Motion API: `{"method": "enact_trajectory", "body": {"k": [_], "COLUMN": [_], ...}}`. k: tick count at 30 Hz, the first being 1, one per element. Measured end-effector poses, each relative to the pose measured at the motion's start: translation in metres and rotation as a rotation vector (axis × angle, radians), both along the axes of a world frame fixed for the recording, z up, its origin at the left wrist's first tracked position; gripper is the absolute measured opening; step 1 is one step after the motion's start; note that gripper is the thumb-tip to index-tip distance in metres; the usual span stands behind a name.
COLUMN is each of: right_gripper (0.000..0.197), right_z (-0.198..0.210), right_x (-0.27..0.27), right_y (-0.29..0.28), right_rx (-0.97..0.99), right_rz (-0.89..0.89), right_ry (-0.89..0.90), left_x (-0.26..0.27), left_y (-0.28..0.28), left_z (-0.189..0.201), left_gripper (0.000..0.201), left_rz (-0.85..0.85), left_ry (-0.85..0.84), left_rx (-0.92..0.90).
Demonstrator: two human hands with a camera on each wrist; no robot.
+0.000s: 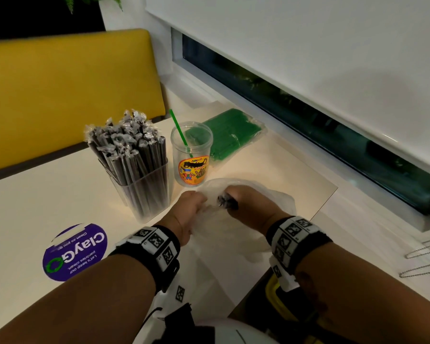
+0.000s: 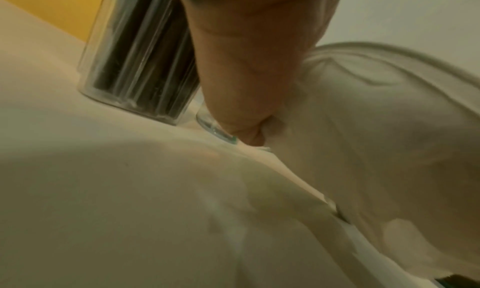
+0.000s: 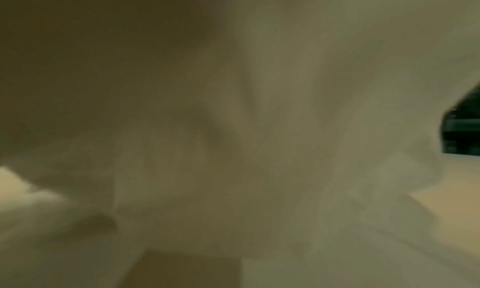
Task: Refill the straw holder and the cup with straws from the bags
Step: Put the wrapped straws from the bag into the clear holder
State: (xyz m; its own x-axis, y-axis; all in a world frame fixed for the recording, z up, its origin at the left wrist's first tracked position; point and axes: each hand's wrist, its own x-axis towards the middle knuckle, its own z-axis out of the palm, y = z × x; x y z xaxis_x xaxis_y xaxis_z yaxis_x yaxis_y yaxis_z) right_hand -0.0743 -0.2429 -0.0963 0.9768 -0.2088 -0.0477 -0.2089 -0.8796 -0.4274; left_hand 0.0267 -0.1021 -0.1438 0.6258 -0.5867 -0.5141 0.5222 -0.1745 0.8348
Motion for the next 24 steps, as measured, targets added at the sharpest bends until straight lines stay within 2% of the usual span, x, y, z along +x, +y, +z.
{"method": "enact_trajectory", "body": {"k": [2,3,5,7,9,11,13,14,16,19,21,22,24], "right_gripper": [0.005,0.007,0.013,0.014,0.010,0.006,0.007,0.006,0.004,0.006,0.008,0.007,0.010], "right_z": [0.010,0.016,0.026,0.045,0.078,0.113,0.144,0.157,0.181,0.205,0.211,0.210,0.205], "right_x": [-0.002,-0.003,-0.005,-0.006,-0.006,-0.001,0.009,0.014,0.024,0.038,0.053,0.062,0.079], "right_y": [-0.004,-0.002,0.007,0.021,0.036,0.043,0.043,0.041,0.036,0.035,0.041,0.046,0.059], "right_rx": [0.067,0.079,0.078,0.182,0.514,0.816,0.954,1.016,1.112,1.043,0.921,0.856,0.733], "right_rz": [-0.057,-0.048,0.024,0.073,0.018,-0.045,-0.082,-0.102,-0.140,-0.122,-0.096,-0.095,-0.097], "right_ry": [0.019,0.019,0.054,0.046,-0.045,-0.232,-0.491,-0.613,-0.817,-0.977,-0.994,-0.981,-0.903], "left_x": [0.002,0.003,0.002,0.002,-0.001,-0.006,-0.015,-0.019,-0.026,-0.026,-0.016,-0.009,0.010], "left_y": [0.000,0.001,0.004,0.006,0.010,0.014,0.021,0.025,0.033,0.046,0.057,0.064,0.080], "left_z": [0.000,-0.001,-0.004,-0.011,-0.016,-0.015,-0.006,0.003,0.029,0.070,0.097,0.108,0.121], "left_gripper": [0.056,0.056,0.038,0.024,0.020,0.032,0.054,0.061,0.069,0.075,0.075,0.081,0.105], "left_rz": [0.005,-0.022,-0.075,-0.085,-0.075,-0.093,-0.117,-0.111,-0.088,0.075,0.338,0.471,0.647], "left_ry": [-0.087,-0.185,-0.416,-0.588,-0.654,-0.697,-0.962,-1.162,-1.493,-1.763,-1.836,-1.811,-1.618], "left_rx": [0.088,0.173,0.337,0.453,0.514,0.552,0.572,0.524,0.281,-0.034,-0.068,-0.043,-0.024]}}
